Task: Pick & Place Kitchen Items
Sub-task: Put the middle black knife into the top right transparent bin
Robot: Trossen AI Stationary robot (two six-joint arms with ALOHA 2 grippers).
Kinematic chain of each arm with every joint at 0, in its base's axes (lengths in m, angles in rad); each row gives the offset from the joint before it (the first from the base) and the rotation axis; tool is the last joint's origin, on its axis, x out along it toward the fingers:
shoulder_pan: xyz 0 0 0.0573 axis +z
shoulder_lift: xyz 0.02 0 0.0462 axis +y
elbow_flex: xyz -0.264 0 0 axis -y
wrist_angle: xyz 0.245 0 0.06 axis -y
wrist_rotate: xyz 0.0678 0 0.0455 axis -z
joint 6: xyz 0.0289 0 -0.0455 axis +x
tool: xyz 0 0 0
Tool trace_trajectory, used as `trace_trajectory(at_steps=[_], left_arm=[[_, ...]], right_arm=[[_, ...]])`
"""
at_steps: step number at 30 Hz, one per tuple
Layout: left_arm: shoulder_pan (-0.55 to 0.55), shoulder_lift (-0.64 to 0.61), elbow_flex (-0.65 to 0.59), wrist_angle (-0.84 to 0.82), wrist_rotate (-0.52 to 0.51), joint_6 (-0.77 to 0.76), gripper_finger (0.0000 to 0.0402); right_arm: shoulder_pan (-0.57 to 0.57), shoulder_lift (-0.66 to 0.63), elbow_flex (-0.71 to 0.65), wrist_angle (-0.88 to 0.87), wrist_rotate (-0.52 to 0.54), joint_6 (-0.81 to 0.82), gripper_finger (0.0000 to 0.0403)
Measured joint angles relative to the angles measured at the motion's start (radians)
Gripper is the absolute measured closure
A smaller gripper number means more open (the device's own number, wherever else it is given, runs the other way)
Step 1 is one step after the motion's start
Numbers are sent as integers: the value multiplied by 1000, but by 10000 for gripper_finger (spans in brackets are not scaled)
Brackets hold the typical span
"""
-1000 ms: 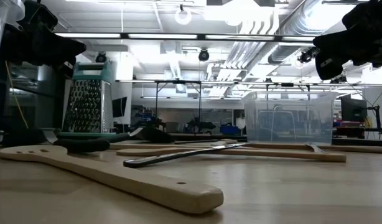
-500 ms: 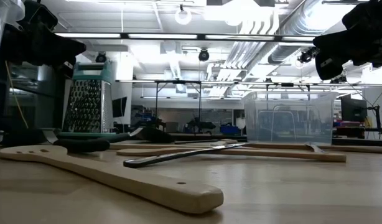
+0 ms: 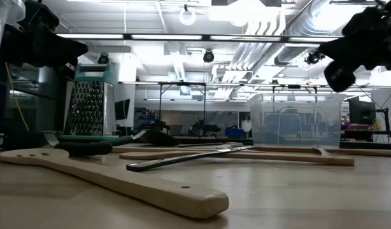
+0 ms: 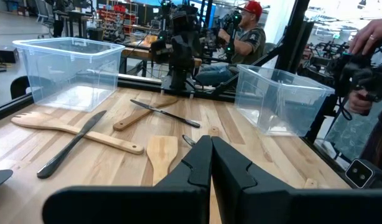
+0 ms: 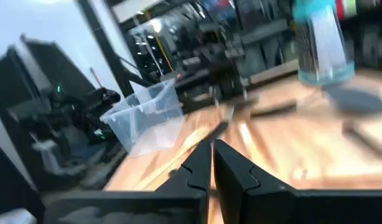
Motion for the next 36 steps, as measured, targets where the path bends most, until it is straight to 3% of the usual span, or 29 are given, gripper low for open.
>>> trace_trajectory(at_steps=[7, 14, 18, 25, 31, 36], left_arm=[[0, 0, 0, 0, 0, 0, 396], [0, 0, 0, 0, 0, 0, 396], [0, 0, 0, 0, 0, 0, 396], [0, 0, 0, 0, 0, 0, 396], [0, 0, 0, 0, 0, 0, 396], [0, 0, 0, 0, 0, 0, 396]], right_arm=[[0, 59, 108, -220, 82, 370, 393], [-1, 168, 208, -412, 217, 635, 393], [-1, 256, 271, -495, 225, 727, 381], [-1, 443, 422, -656, 263, 729, 293], [-1, 597, 493, -693, 254, 851, 205], [-1, 697, 492, -696, 254, 945, 172]])
